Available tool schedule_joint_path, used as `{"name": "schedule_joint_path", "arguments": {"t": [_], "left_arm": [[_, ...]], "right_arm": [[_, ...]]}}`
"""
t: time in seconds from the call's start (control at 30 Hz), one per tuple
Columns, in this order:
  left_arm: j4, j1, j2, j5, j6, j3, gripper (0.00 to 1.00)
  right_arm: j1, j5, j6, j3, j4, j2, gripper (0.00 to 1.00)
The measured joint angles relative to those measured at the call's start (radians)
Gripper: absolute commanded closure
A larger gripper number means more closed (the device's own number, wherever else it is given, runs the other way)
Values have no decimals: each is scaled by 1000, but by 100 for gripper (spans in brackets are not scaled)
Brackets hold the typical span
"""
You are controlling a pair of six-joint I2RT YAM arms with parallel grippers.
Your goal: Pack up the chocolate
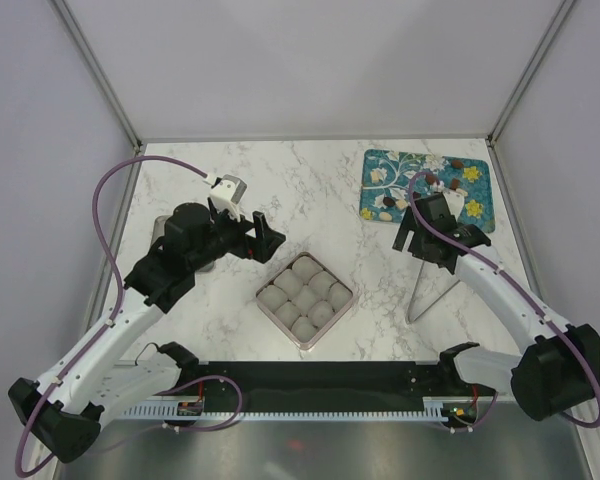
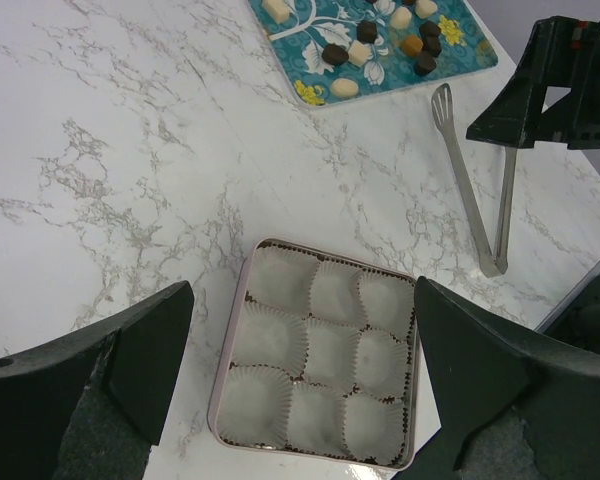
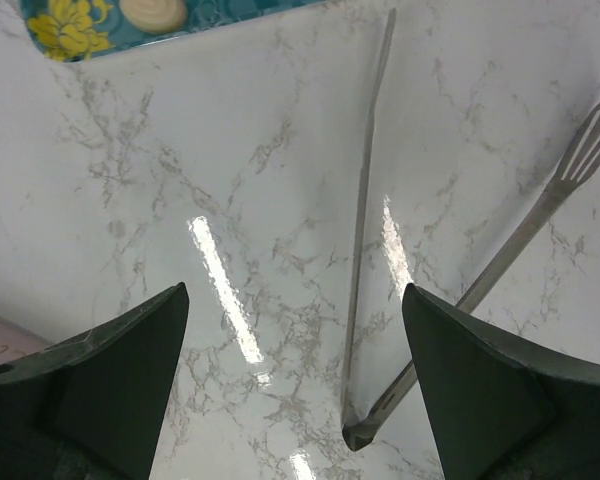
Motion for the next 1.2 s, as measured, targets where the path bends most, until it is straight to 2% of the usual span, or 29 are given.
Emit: {"name": "schedule_joint_path", "arguments": {"t": [0.23, 0.57, 1.2], "left_arm": [[-1, 0, -2, -1, 0, 0, 0], [-1, 0, -2, -14, 0, 0, 0], [-3, 0, -5, -14, 0, 0, 0]], "right_arm": [[-67, 20, 55, -45, -8, 35, 4], [-151, 21, 212, -212, -24, 16, 2], [-158, 11, 254, -327, 115, -5, 3]]}}
